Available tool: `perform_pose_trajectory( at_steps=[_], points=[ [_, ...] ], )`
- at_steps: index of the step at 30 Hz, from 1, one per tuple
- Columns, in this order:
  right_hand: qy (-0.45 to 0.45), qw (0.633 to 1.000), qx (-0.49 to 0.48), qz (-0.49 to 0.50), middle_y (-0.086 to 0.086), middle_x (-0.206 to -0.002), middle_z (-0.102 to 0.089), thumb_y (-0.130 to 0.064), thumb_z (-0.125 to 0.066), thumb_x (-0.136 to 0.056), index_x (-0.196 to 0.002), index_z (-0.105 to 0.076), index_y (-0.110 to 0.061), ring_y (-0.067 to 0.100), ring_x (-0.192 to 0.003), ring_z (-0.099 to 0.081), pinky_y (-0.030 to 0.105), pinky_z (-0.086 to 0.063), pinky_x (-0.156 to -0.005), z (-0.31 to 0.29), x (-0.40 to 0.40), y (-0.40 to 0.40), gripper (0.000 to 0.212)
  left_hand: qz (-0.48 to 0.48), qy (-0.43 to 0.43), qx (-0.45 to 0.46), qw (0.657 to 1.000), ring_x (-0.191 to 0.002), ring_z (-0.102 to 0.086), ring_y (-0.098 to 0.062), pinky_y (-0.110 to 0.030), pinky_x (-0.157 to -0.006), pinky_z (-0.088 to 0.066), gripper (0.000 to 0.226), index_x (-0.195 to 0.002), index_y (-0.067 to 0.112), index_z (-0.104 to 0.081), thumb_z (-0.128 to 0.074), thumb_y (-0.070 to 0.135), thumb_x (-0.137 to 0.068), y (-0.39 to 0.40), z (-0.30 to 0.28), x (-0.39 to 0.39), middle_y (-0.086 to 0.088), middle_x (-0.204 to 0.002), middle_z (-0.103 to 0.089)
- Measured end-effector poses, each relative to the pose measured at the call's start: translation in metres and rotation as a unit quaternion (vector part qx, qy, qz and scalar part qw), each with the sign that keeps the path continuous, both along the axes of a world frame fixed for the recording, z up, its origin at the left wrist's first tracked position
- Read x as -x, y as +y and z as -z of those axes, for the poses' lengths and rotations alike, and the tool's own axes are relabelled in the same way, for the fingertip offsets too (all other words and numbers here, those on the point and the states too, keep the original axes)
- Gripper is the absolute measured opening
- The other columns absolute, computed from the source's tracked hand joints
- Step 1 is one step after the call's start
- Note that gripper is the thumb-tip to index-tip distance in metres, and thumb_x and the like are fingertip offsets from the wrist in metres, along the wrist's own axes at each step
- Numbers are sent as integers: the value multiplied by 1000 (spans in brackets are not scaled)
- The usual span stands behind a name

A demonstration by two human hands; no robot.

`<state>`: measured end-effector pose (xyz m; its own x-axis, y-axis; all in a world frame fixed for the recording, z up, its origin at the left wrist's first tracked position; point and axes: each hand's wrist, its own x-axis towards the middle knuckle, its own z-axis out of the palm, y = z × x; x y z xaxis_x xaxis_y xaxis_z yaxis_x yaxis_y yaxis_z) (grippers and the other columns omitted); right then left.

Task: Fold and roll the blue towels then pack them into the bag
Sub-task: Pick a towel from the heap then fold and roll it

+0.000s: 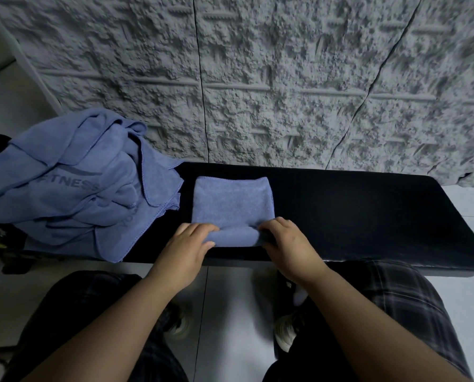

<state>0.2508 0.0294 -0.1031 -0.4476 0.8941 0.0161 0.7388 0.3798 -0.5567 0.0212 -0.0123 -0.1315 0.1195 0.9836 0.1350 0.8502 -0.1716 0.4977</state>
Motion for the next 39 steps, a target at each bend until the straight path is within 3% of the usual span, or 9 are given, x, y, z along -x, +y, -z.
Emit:
perform_pose_trajectory(
  at_steps=[6, 12, 17, 19, 21, 24, 30, 34, 39],
  points=[
    [-3, 987, 158, 22, -8, -106, -53, -29, -43, -99, -117, -56, -29, 10, -98, -51, 38, -38, -99, -8, -5, -2, 22, -6, 39, 15, 999, -87, -43, -14, -32, -76, -41, 59, -108, 18, -59, -13, 50, -87, -6, 3, 3, 7, -99, -58],
    [-74, 996, 31, 45, -5, -120, -43, -34, -37, -101, -125, -56, -26, 12, -109, -32, 26, -23, -87, -2, 2, -5, 32, -58, 83, -100, 990, -90, -43, -15, -35, -72, -43, 39, -98, 19, -65, -33, 40, -91, -6, 9, 1, 4, -95, -58],
    [-36, 994, -73, 79, 0, -105, -48, -22, -47, -94, -104, -59, -17, 18, -93, -36, 31, -27, -76, 1, 3, -4, 17, -51, 84, -185, 978, -93, -42, -16, -30, -80, -33, 12, -95, 25, -50, -45, 20, -85, -8, 2, -8, 9, -100, -46],
    [-18, 990, -124, 61, 1, -92, -50, -11, -47, -84, -90, -59, -15, 16, -81, -35, 32, -29, -68, 1, 7, -4, 14, -23, 97, -199, 975, -90, -42, -16, -26, -80, -28, 36, -90, 25, -46, -62, -2, -71, -9, 3, -9, 11, -96, -43],
    [-13, 990, -135, 25, 2, -86, -53, -5, -38, -77, -85, -60, -14, 17, -75, -37, 32, -33, -63, 2, 12, -7, 25, -19, 102, -191, 976, -91, -43, -15, -24, -79, -26, 48, -88, 25, -47, -66, -10, -61, -10, 5, -9, 12, -95, -44],
    [-17, 991, -129, 9, 5, -86, -54, -12, -26, -74, -86, -60, -11, 16, -74, -37, 30, -35, -62, 5, 17, -10, 36, -24, 92, -178, 979, -95, -45, -14, -25, -79, -26, 25, -90, 27, -48, -48, 8, -75, -12, 3, -9, 13, -99, -49],
    [-44, 992, -111, 34, 5, -90, -54, -27, -40, -72, -91, -59, -9, 20, -76, -45, 29, -39, -64, 8, 17, -8, 32, -25, 75, -117, 990, -107, -41, -14, -31, -83, -30, 20, -99, 30, -49, -45, 38, -81, -11, -1, -8, 16, -108, -47],
    [-67, 991, -111, 15, 6, -96, -55, -18, -66, -67, -100, -59, -8, 24, -80, -49, 31, -44, -65, 12, 12, -6, 34, -26, 64, -81, 994, -111, -39, -16, -36, -83, -40, 36, -104, 28, -48, -69, 27, -75, -9, 1, -9, 12, -113, -49],
    [-88, 990, -105, 9, 4, -114, -55, -6, -66, -76, -120, -54, -11, 22, -95, -50, 32, -44, -79, 13, 9, -3, 45, -7, 11, -48, 999, -109, -39, -12, -27, -93, -38, 50, -112, 27, -49, -75, 6, -74, 2, -5, -4, 10, -114, -54]
  ],
)
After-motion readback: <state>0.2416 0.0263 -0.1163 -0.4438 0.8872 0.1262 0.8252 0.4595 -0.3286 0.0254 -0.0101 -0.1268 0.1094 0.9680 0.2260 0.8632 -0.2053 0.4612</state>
